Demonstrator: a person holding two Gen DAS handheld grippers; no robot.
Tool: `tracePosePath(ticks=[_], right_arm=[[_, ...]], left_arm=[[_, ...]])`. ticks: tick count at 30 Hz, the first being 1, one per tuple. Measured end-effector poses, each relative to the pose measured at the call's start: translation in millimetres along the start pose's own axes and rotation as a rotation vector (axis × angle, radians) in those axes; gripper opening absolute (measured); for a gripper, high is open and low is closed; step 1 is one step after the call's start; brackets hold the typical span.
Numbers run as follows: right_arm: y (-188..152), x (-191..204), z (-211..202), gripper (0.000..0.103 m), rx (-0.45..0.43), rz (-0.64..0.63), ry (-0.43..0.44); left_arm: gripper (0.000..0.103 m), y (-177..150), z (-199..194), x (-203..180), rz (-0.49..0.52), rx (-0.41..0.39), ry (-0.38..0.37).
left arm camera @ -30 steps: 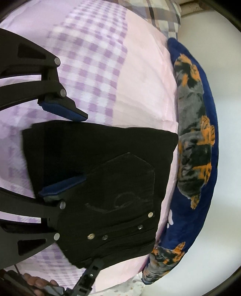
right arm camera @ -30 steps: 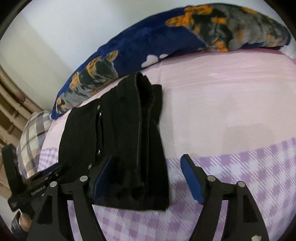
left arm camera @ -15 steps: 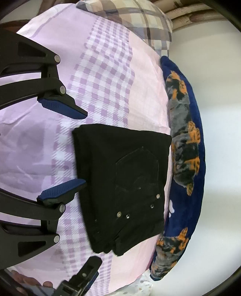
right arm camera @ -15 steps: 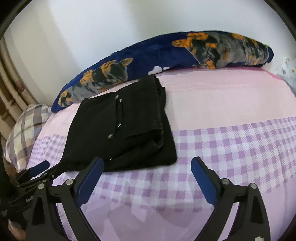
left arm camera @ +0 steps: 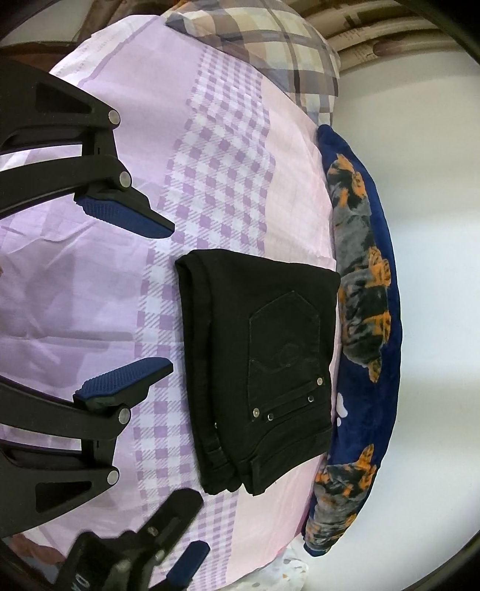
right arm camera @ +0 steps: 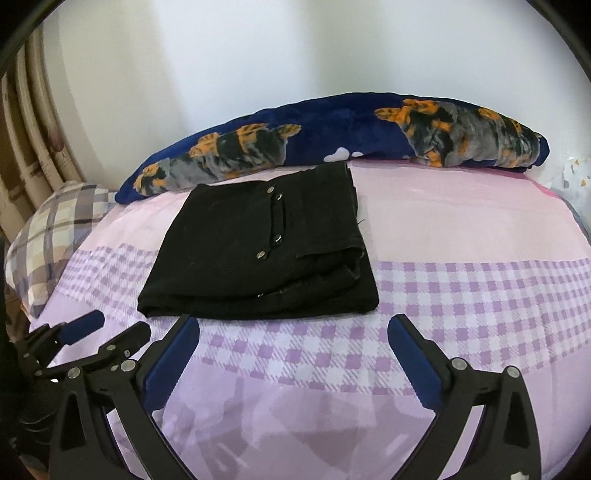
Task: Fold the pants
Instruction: 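Open both grippers and pull them back from the folded trousers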
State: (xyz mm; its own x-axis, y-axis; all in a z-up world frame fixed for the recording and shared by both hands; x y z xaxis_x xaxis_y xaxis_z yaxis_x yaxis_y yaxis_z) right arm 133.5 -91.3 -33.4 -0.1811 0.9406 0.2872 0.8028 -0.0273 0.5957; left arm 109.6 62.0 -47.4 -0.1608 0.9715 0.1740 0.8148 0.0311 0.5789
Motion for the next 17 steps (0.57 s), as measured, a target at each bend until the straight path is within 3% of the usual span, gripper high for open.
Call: tracePosePath(ticks=[17], right_arm=[[-6.5, -5.6, 5.7, 0.101, 0.035, 0.053, 0.012]], left_arm=[[0.068, -1.3, -6.9, 0.2, 0.001, -0.019, 0.001]])
Point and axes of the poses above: each gripper's, at about its wrist camera, not at the fingertips, and z roughly the way its jaws point, x to its left, y to its top, the point moved 2 cm from there along z, roughly the way its jaws point, and after that the axes turned 9 degrees about y, right-handed, at the moved point
